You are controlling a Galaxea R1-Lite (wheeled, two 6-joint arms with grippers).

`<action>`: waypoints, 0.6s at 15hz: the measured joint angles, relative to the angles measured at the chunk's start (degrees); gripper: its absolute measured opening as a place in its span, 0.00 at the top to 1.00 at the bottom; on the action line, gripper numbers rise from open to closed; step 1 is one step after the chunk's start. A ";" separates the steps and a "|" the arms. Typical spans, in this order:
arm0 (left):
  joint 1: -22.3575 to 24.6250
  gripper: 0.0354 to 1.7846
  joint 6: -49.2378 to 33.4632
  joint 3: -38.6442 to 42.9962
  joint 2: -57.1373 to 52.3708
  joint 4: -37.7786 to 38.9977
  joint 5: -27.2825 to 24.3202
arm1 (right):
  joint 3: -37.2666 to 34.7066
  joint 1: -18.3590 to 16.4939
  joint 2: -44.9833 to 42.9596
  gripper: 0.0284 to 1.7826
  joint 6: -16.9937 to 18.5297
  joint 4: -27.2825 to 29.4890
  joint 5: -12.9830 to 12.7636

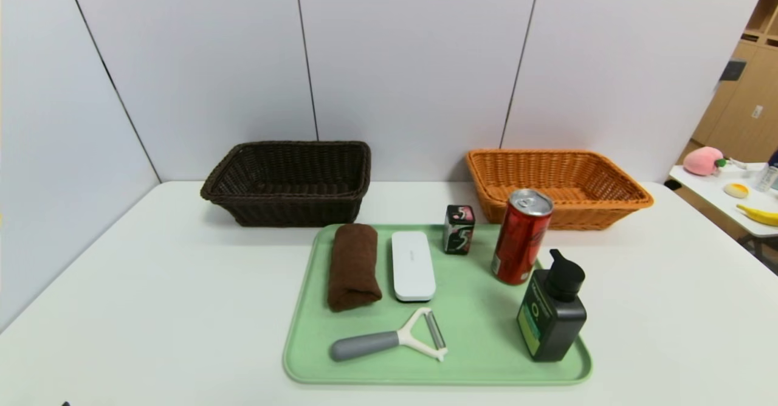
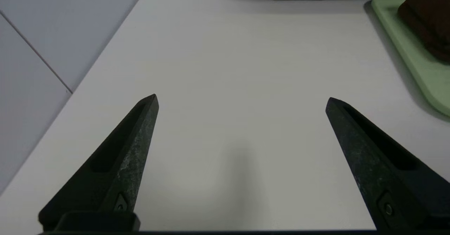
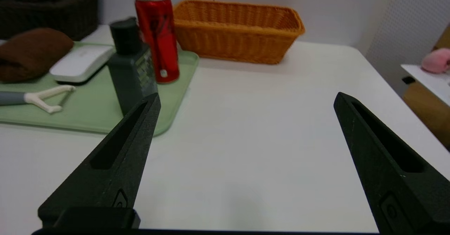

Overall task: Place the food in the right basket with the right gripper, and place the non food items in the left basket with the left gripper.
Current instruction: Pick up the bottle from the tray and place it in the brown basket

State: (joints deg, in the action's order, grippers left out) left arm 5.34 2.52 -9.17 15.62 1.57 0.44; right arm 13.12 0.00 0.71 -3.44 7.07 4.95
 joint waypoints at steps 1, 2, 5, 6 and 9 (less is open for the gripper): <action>-0.02 0.06 0.41 -3.34 0.17 -2.47 -0.74 | 3.13 0.00 1.22 0.05 0.00 0.50 1.88; -0.07 0.06 0.67 -6.70 0.59 -4.62 -1.97 | 5.67 0.02 2.86 0.05 0.00 0.61 3.43; -0.16 0.06 0.98 -13.51 5.22 -6.19 -5.17 | 10.97 0.82 10.25 0.05 0.09 -0.40 6.64; -0.16 0.06 1.00 -14.90 7.23 -5.10 -5.75 | 12.04 1.23 13.20 0.05 0.09 -1.90 7.28; -0.20 0.06 1.13 -17.51 16.06 2.15 -6.67 | 13.45 2.08 23.60 0.05 0.05 -9.70 8.41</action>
State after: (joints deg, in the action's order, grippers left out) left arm 5.14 3.66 -26.67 31.67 3.72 -6.23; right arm 26.56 2.08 24.31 -3.39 -2.63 13.36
